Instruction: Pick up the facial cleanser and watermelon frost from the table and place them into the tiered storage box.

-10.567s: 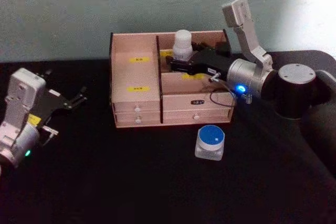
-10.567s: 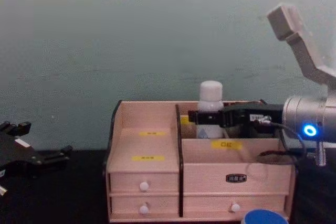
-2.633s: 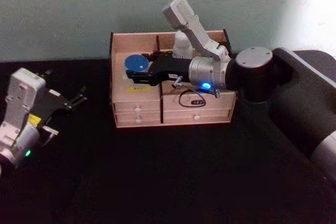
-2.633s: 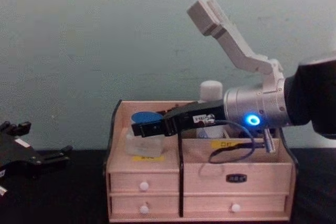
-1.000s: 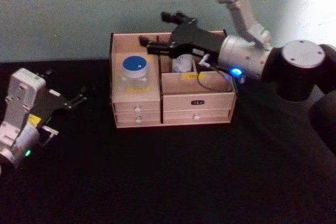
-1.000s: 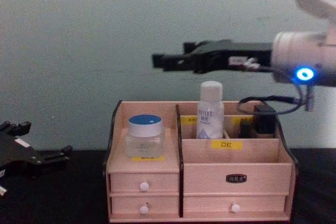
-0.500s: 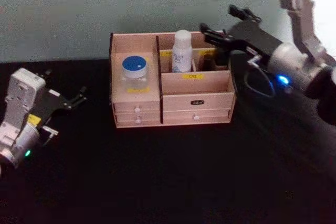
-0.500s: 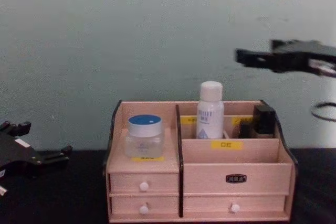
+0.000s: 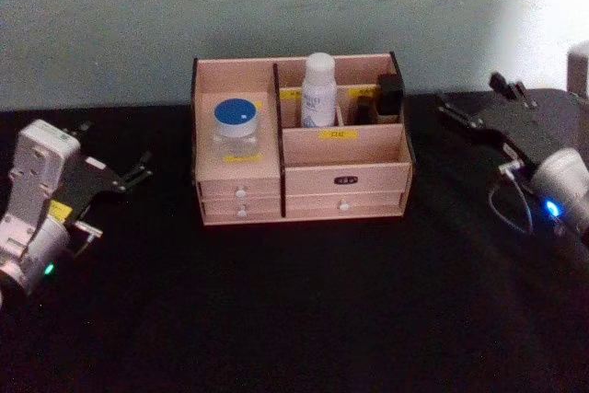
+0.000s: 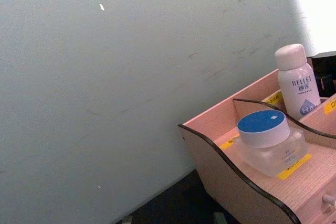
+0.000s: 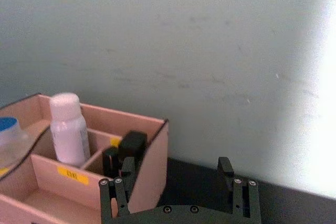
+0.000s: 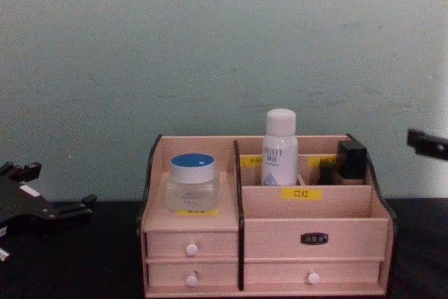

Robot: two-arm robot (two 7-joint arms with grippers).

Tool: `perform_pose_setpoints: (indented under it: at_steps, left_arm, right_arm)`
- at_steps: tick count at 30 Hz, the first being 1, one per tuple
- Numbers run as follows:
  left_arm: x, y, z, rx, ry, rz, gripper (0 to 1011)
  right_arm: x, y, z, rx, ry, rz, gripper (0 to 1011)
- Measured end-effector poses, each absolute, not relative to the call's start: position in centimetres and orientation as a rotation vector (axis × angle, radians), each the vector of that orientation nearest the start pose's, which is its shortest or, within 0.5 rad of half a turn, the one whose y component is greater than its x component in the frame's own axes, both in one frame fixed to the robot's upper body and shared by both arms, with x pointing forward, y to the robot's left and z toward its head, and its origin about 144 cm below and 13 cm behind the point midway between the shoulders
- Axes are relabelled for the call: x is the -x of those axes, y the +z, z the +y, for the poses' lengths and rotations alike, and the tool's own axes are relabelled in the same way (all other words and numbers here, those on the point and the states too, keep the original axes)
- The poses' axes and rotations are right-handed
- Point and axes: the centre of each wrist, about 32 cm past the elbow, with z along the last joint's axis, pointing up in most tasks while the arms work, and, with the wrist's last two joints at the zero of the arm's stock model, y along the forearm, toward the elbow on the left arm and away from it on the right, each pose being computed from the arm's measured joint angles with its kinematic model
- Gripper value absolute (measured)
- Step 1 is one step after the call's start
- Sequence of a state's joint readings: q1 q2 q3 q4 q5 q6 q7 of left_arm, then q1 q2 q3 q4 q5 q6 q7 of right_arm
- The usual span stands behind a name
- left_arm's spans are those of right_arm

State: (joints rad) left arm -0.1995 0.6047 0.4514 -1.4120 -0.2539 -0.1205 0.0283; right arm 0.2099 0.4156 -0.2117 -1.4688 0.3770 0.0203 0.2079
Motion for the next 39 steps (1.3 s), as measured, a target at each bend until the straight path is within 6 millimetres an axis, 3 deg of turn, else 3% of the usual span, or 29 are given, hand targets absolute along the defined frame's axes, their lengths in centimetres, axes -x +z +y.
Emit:
perform_pose_setpoints:
  at_steps: [7,17,39]
  left_arm:
    - [-48.9,114.0,31.0,-0.304,1.248,-0.285,1001]
    - [-48.9,114.0,31.0,-0.304,1.248,-0.285,1001]
    - [-48.9,114.0,31.0,-0.304,1.248,-0.285,1001]
  right_arm:
    - [-50.4,115.6,-30.2,0.052,-1.236,-0.011,1002]
    - [-50.9,113.7,-29.8,0.091,-1.224,0.033,1003]
    - [-51.2,113.2,-29.6,0.109,-1.223,0.05,1003]
